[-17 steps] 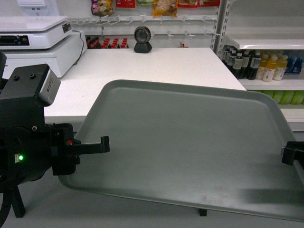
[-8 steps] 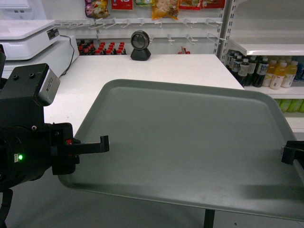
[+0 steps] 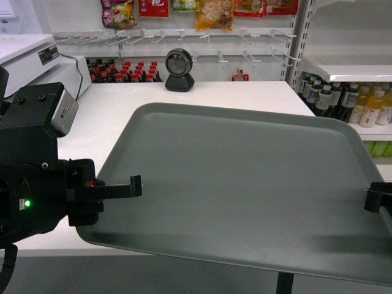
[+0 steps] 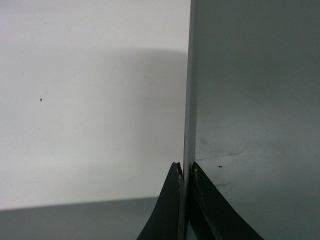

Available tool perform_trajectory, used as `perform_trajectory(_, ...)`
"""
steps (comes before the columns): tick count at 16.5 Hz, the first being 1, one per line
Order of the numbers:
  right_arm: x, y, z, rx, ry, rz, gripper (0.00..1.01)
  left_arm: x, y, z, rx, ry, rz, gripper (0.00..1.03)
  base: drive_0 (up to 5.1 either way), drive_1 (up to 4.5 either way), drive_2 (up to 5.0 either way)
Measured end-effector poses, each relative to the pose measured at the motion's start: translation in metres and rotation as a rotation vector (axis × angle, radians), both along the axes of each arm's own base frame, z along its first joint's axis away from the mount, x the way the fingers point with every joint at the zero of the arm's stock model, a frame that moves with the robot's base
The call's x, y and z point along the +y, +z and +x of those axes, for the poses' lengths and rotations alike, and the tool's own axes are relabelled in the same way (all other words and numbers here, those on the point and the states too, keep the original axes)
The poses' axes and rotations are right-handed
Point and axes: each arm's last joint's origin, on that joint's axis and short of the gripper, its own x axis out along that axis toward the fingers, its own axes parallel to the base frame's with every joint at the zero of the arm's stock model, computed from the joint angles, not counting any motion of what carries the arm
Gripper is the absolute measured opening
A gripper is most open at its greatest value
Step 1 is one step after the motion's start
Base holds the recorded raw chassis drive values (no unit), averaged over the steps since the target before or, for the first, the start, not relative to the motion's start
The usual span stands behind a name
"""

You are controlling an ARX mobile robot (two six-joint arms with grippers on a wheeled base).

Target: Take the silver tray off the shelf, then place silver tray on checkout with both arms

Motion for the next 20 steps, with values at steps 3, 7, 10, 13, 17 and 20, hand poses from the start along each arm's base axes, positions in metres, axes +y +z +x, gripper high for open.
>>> perform_trajectory(3, 0.0, 0.0, 0.0, -0.001, 0.0, 0.0, 0.03, 0.0, 0.0, 0.0, -0.001, 0.0, 0.0, 0.02, 0.2, 4.51, -4.2)
perform_trajectory(7, 0.0, 0.0, 0.0, 0.0, 0.0, 0.0, 0.03, 0.0, 0.0, 0.0, 0.0, 0.001, 0.0, 0.02, 0.0, 2.12, -2.2)
perform_trajectory(10, 0.0, 0.001, 0.001, -0.002, 0.001, 0.0, 0.03, 0.0, 0.0, 0.0, 0.0, 0.001, 0.001, 0.02, 0.0, 0.0, 0.0)
perform_trajectory(13, 0.001, 0.001, 0.014, 0.138, 0.088, -0.008, 0.03, -0.004, -0.002, 0.029, 0.292, 0.182, -0.016, 0.03, 0.0, 0.0, 0.0)
perform_trajectory(17, 0.015, -0.015, 0.102, 0.165, 0.136, -0.006, 0.03, 0.016, -0.016, 0.114, 0.287, 0.186, -0.057, 0.03, 0.0, 0.0, 0.0)
perform_trajectory(20, 0.045, -0.049, 0.173, 0.168, 0.137, -0.031, 0.03, 0.028, -0.04, 0.181, 0.313, 0.161, 0.087, 0.03, 0.0, 0.0, 0.0)
